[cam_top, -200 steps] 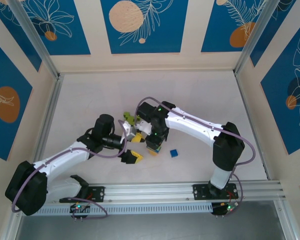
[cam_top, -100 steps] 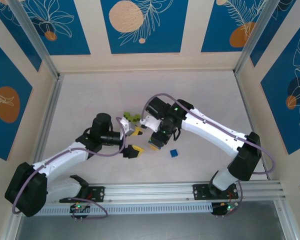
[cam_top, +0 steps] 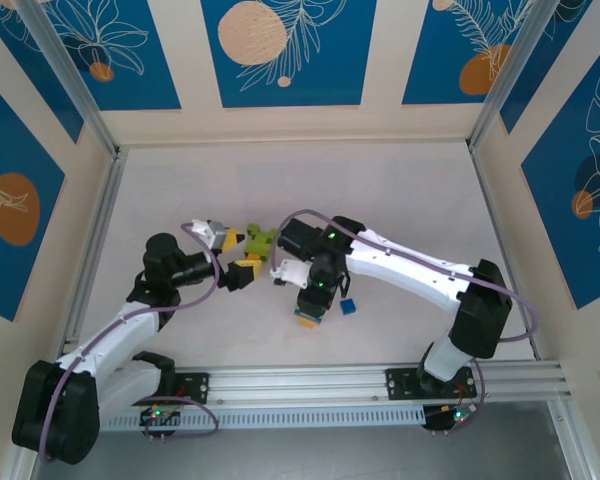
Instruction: Assemble a carrot with lego
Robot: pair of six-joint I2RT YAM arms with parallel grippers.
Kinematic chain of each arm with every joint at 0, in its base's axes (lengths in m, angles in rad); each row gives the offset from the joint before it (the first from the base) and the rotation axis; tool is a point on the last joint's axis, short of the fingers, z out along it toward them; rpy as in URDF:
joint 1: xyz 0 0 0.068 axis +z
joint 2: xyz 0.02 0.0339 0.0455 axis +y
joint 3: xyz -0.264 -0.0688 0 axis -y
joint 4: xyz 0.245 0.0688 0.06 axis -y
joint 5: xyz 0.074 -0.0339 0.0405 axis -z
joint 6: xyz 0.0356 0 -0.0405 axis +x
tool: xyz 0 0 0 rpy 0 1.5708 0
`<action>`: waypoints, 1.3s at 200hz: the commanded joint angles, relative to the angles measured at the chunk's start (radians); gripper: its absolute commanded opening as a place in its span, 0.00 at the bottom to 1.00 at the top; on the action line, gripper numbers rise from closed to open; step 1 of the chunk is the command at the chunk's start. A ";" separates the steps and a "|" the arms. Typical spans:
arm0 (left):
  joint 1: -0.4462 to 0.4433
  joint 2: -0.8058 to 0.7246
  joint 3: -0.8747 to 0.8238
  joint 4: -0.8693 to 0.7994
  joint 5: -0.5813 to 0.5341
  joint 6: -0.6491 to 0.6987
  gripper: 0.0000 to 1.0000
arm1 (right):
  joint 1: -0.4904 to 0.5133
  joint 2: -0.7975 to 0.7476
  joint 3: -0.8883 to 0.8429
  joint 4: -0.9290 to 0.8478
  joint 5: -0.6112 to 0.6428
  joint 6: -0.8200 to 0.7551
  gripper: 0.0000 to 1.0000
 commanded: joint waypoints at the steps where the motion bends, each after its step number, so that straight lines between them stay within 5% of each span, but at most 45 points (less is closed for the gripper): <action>1: 0.018 -0.023 -0.011 0.052 -0.014 -0.033 0.99 | 0.011 0.049 0.029 -0.012 -0.046 -0.055 0.30; 175: 0.009 0.030 0.013 0.067 0.060 -0.040 1.00 | -0.020 0.213 0.149 -0.049 -0.016 -0.166 0.36; 260: -0.006 0.044 0.024 0.053 0.067 -0.027 0.99 | -0.025 0.179 0.151 -0.037 -0.017 -0.157 0.62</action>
